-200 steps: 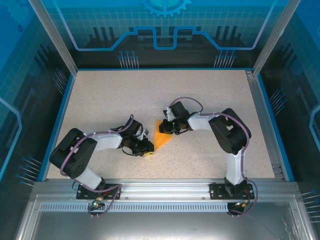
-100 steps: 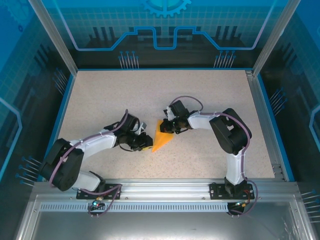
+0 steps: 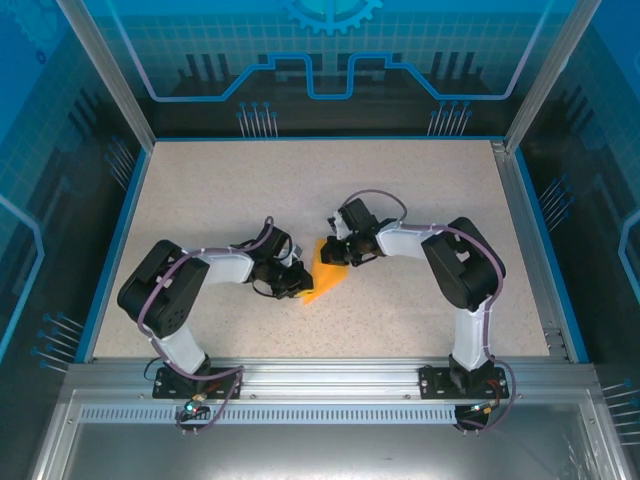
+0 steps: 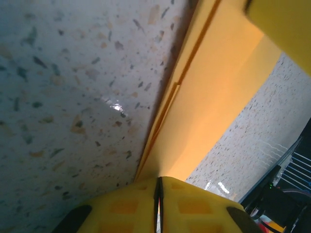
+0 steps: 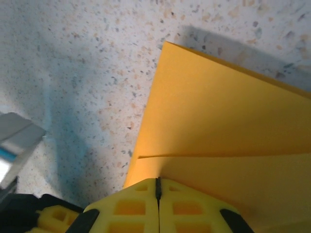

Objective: Fold a paper plane with a square sheet of paper (pick it up from the middle)
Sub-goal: Fourth fold the wing at the center of the table.

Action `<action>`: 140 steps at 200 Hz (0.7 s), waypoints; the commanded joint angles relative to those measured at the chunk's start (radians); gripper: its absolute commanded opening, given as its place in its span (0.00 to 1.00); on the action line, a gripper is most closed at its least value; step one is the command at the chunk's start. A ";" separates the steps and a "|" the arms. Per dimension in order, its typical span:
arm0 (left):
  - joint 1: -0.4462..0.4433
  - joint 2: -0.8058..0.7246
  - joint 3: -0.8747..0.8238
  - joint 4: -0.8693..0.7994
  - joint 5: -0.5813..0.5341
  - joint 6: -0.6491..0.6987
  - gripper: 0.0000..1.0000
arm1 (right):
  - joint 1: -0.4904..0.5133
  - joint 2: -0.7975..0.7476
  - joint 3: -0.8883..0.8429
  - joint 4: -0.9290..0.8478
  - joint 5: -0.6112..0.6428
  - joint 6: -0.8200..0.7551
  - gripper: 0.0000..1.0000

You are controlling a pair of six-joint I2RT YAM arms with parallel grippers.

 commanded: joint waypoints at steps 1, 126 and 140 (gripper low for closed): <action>-0.009 0.022 -0.064 0.016 -0.039 -0.024 0.10 | 0.013 -0.093 -0.020 0.006 0.007 0.023 0.05; -0.025 0.024 -0.077 0.007 -0.039 -0.005 0.06 | 0.047 0.003 -0.146 0.155 0.053 0.105 0.01; -0.025 0.029 -0.077 0.004 -0.038 -0.005 0.06 | 0.024 0.013 -0.152 0.159 0.064 0.104 0.01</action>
